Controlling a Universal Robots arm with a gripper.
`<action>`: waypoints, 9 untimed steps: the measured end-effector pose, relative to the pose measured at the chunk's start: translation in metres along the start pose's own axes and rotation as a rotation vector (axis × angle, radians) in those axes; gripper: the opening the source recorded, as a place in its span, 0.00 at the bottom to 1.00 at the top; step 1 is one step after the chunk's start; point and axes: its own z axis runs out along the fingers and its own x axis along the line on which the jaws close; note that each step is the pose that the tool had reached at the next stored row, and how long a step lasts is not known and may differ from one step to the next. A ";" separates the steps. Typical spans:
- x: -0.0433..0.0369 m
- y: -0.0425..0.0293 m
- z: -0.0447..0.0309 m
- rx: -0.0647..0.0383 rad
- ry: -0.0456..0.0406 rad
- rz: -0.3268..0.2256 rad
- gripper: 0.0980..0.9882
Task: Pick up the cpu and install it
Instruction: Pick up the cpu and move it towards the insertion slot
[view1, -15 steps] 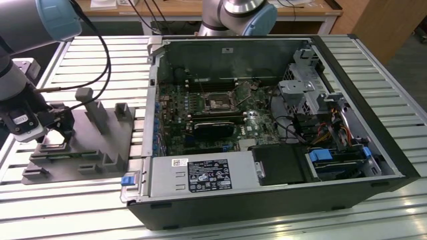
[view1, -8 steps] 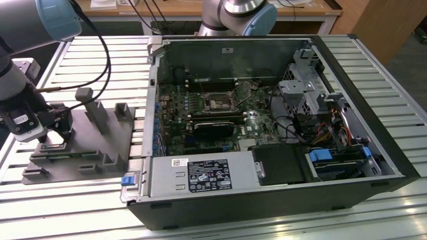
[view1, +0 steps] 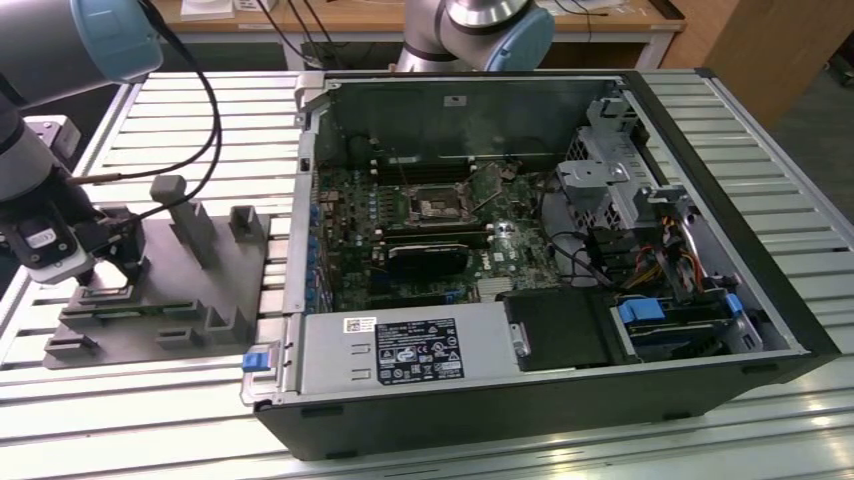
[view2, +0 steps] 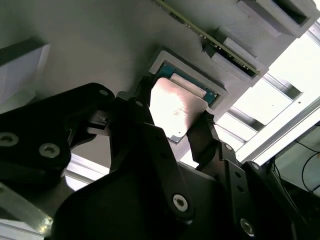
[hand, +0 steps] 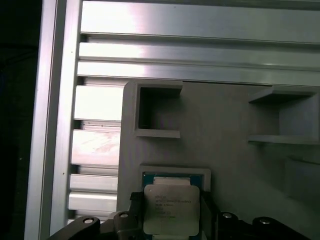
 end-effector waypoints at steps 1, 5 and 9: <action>0.0000 0.0001 -0.0013 0.000 0.0001 0.000 0.50; 0.0000 0.0001 -0.0028 0.000 0.0002 0.000 0.50; 0.0000 0.0002 -0.0035 0.000 0.0004 0.000 0.50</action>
